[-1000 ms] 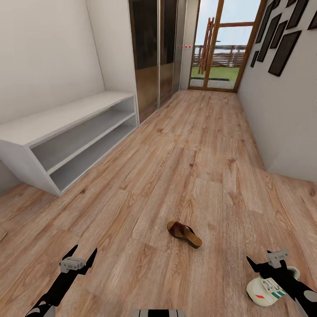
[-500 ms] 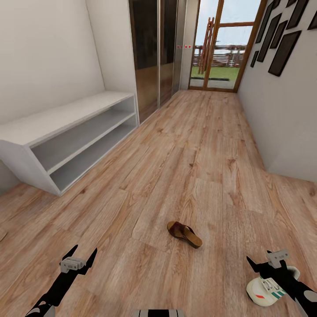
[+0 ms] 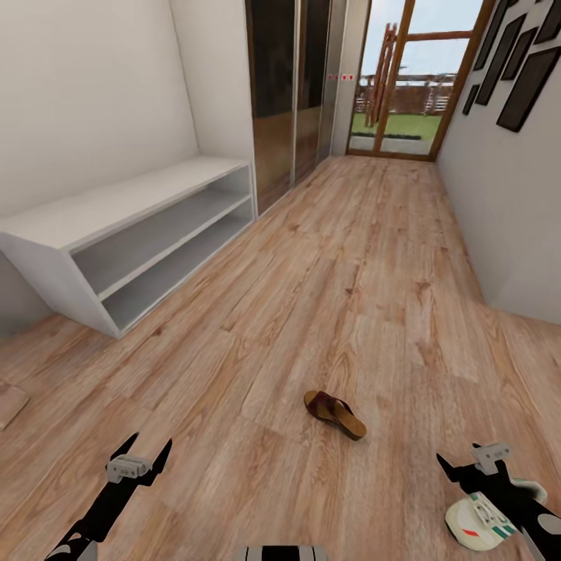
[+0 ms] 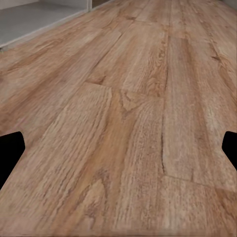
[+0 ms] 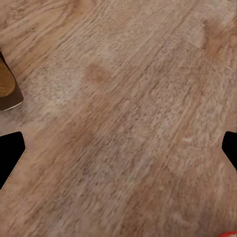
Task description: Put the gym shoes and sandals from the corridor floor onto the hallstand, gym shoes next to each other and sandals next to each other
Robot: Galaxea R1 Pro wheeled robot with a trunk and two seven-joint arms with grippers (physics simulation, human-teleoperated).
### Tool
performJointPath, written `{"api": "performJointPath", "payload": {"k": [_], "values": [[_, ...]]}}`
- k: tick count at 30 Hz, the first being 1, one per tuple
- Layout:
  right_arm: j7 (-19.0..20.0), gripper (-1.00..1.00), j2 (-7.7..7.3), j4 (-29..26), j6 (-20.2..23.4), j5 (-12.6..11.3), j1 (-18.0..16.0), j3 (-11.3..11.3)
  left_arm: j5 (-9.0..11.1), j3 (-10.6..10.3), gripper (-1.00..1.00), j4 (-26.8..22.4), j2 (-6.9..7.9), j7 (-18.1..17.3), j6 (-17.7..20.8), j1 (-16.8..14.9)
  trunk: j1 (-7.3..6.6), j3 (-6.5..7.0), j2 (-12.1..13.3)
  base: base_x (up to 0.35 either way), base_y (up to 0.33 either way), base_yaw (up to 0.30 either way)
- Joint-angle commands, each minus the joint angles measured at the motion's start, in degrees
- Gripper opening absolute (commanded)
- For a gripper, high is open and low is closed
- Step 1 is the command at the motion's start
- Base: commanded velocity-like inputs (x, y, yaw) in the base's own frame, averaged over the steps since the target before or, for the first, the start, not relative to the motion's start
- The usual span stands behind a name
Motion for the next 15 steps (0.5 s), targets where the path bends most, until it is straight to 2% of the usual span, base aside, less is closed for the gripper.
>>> {"api": "performJointPath", "payload": {"k": [1,8,15], "values": [[0.0,1.00,0.00,0.0,0.0,0.0,0.0,0.0,0.0,0.0,1.00,0.0,0.00,0.0,0.0,0.0,0.00,-0.07,0.0,0.000,0.000,0.151],[-0.1,1.00,0.00,0.0,0.0,0.0,0.0,0.0,0.0,0.0,1.00,0.0,0.00,0.0,0.0,0.0,0.00,-0.46,0.0,0.000,0.000,0.127],[0.0,1.00,0.00,0.0,0.1,-0.1,0.0,0.0,0.0,0.0,1.00,0.0,0.00,0.0,0.0,0.0,0.00,-0.60,0.0,0.000,0.000,0.049]]}}
